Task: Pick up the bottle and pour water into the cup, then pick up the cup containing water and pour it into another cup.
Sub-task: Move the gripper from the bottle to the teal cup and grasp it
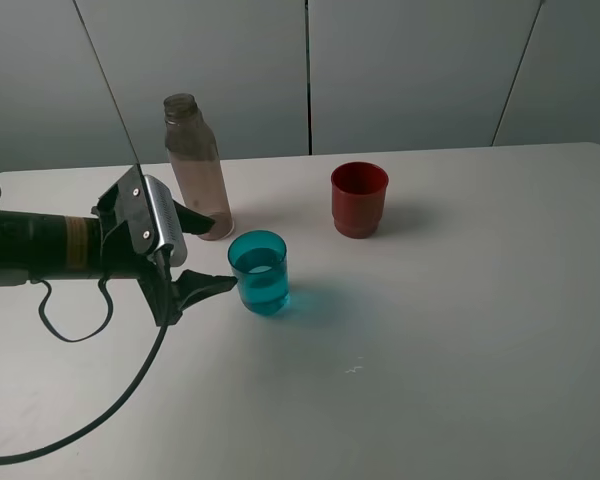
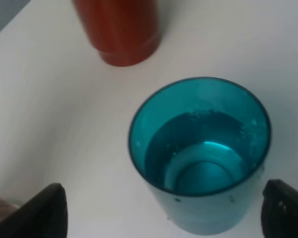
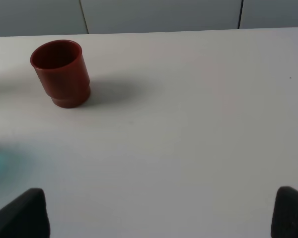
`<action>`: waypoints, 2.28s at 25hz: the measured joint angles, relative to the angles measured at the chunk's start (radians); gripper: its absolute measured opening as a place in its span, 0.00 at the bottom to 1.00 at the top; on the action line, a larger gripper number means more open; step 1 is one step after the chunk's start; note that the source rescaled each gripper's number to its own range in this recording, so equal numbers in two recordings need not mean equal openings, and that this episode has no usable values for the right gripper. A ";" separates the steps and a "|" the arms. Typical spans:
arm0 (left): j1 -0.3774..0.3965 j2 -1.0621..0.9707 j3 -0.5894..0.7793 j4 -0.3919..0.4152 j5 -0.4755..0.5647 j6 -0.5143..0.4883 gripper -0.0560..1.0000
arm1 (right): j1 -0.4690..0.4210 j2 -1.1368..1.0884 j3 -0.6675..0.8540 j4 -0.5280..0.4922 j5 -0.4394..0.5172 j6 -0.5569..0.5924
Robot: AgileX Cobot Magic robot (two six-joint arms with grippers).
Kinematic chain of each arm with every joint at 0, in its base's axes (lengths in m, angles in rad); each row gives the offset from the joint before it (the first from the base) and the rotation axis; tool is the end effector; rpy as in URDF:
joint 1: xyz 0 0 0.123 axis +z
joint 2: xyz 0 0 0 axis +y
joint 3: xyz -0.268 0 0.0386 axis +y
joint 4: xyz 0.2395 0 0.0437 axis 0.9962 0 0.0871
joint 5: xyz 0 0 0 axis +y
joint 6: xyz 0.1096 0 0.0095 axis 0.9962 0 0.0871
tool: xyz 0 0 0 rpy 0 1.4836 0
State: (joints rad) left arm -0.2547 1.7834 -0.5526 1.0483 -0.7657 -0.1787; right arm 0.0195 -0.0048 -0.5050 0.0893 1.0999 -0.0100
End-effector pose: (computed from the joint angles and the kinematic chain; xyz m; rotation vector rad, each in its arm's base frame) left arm 0.2571 -0.1351 0.1091 1.2823 1.7181 -0.4607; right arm 0.0155 0.0091 0.2626 -0.0373 2.0720 0.1132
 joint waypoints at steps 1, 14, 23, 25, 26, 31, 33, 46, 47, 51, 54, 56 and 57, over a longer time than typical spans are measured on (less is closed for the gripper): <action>0.014 0.020 0.000 0.016 -0.015 0.017 0.99 | 0.000 0.000 0.000 0.000 0.000 0.000; 0.079 0.201 -0.102 0.118 -0.135 0.041 0.99 | 0.000 0.000 0.000 0.000 0.000 0.000; 0.079 0.271 -0.177 0.154 -0.188 0.036 0.99 | 0.000 0.000 0.000 0.000 0.000 0.000; 0.079 0.289 -0.195 0.170 -0.200 0.034 0.99 | 0.000 0.000 0.000 0.000 0.000 0.000; 0.074 0.301 -0.207 0.179 -0.202 0.034 0.99 | 0.000 0.000 0.000 0.000 0.000 0.000; 0.055 0.347 -0.234 0.189 -0.226 0.032 0.99 | 0.000 0.000 0.000 0.000 0.000 0.000; 0.045 0.360 -0.247 0.191 -0.236 0.032 0.99 | 0.000 0.000 0.000 0.000 0.000 0.000; -0.011 0.447 -0.354 0.186 -0.268 0.025 0.99 | 0.000 0.000 0.000 0.000 0.000 0.000; -0.017 0.453 -0.361 0.185 -0.270 0.025 0.99 | 0.000 0.000 0.000 0.000 0.000 0.000; -0.028 0.475 -0.374 0.166 -0.278 0.023 0.99 | 0.000 0.000 0.000 0.000 0.000 0.000; -0.034 0.486 -0.382 0.152 -0.280 0.023 0.99 | 0.000 0.000 0.000 0.000 0.000 0.000; -0.034 0.493 -0.382 0.146 -0.278 0.021 0.77 | 0.000 0.000 0.000 0.000 0.000 0.000; -0.034 0.493 -0.382 0.143 -0.276 0.021 0.44 | 0.000 0.000 0.000 0.000 0.000 0.000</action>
State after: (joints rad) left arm -0.2885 2.2764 -0.9345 1.1917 -1.0416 -0.1580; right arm 0.0195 -0.0048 -0.5050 0.0893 1.0999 -0.0100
